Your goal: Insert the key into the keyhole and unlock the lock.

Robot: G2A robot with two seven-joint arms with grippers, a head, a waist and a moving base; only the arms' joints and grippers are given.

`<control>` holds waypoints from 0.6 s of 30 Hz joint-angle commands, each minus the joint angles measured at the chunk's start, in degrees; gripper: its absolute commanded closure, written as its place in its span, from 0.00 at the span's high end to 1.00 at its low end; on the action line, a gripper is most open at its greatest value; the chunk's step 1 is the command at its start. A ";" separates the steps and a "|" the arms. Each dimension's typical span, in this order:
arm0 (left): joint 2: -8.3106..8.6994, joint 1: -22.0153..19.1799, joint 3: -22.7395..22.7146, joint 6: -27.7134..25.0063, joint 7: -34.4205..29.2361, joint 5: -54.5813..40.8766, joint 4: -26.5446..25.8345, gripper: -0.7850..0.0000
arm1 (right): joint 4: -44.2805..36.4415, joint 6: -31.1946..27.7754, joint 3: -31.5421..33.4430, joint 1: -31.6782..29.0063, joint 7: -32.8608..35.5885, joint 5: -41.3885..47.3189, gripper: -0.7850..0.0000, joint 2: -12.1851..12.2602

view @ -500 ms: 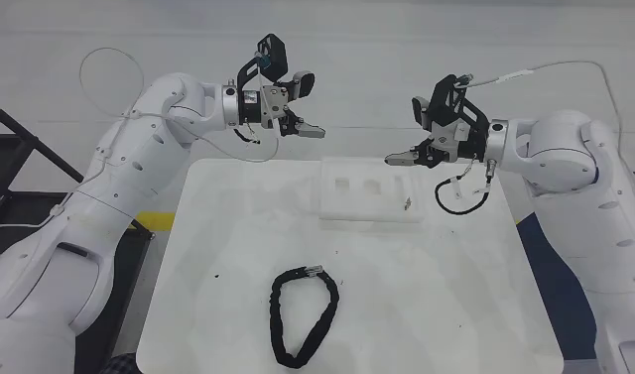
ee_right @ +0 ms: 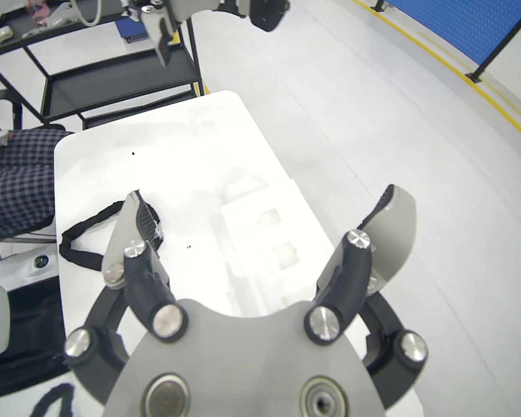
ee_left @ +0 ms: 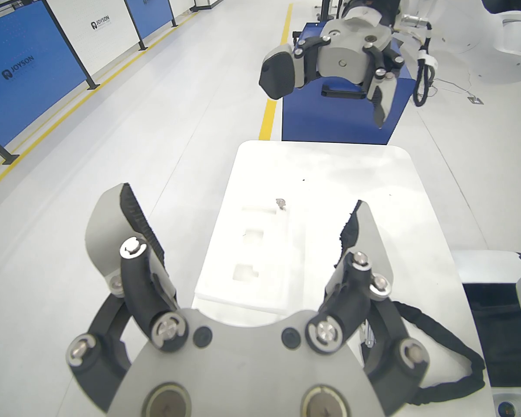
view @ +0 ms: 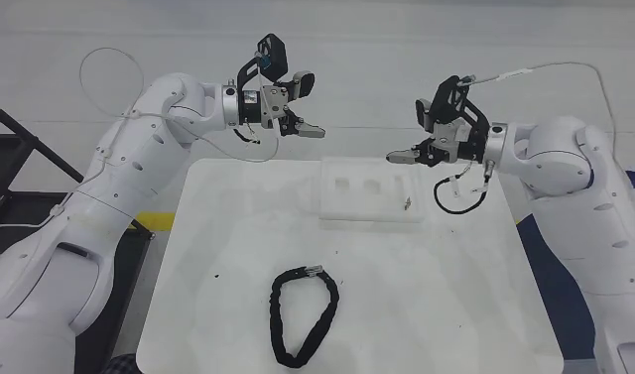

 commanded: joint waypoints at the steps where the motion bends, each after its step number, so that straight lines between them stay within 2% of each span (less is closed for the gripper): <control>1: 0.00 0.00 0.00 0.00 0.00 0.00 0.00 1.00 | 2.50 0.79 0.14 -0.31 -0.56 1.66 1.00 0.02; 8: 0.00 0.00 0.00 0.00 0.00 0.00 0.00 1.00 | 8.78 9.55 -3.08 0.29 3.84 0.44 1.00 -0.45; 14: 0.00 0.00 0.00 0.00 0.00 0.00 0.00 1.00 | 13.39 19.82 -9.57 2.94 10.26 -3.78 1.00 -1.95; 18: 0.00 0.00 0.00 0.00 0.00 0.00 0.00 1.00 | 16.64 27.04 -13.60 4.89 13.99 -3.30 1.00 -3.49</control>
